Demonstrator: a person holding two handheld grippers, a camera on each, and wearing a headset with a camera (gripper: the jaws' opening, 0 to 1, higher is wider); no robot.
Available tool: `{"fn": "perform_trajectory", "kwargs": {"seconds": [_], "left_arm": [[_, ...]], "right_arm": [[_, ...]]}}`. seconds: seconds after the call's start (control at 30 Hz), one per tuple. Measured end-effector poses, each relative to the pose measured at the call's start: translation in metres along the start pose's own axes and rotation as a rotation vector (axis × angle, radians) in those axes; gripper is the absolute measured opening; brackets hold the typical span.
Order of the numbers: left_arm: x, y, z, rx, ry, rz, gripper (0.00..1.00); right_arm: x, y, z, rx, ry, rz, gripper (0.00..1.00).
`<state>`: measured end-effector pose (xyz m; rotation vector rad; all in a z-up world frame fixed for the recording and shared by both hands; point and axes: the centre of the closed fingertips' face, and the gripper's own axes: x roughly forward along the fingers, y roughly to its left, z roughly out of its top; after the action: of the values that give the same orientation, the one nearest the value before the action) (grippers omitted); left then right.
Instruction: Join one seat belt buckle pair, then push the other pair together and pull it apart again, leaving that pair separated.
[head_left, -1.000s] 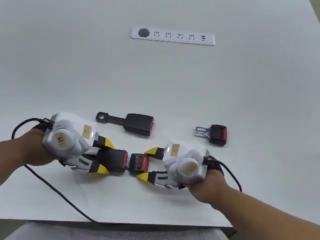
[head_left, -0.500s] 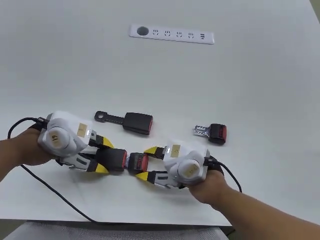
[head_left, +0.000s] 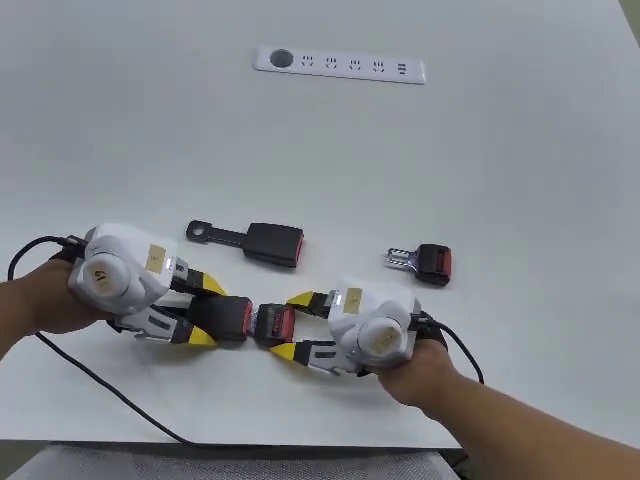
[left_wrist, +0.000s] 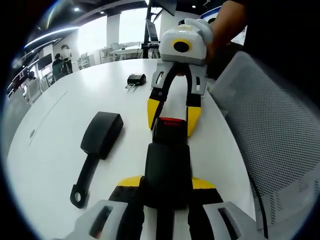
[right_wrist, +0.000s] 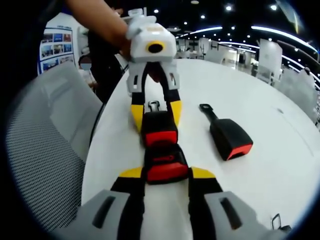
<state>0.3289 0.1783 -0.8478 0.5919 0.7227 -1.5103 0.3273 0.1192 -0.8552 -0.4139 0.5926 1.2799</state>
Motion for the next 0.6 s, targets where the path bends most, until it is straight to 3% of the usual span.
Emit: {"fn": "perform_trajectory", "kwargs": {"seconds": [0.6], "left_arm": [[0.0016,0.0003,-0.0012,0.007,0.005,0.006,0.34]], "right_arm": [[-0.0006,0.0006,0.0000,0.004,-0.007,-0.007,0.33]]}}
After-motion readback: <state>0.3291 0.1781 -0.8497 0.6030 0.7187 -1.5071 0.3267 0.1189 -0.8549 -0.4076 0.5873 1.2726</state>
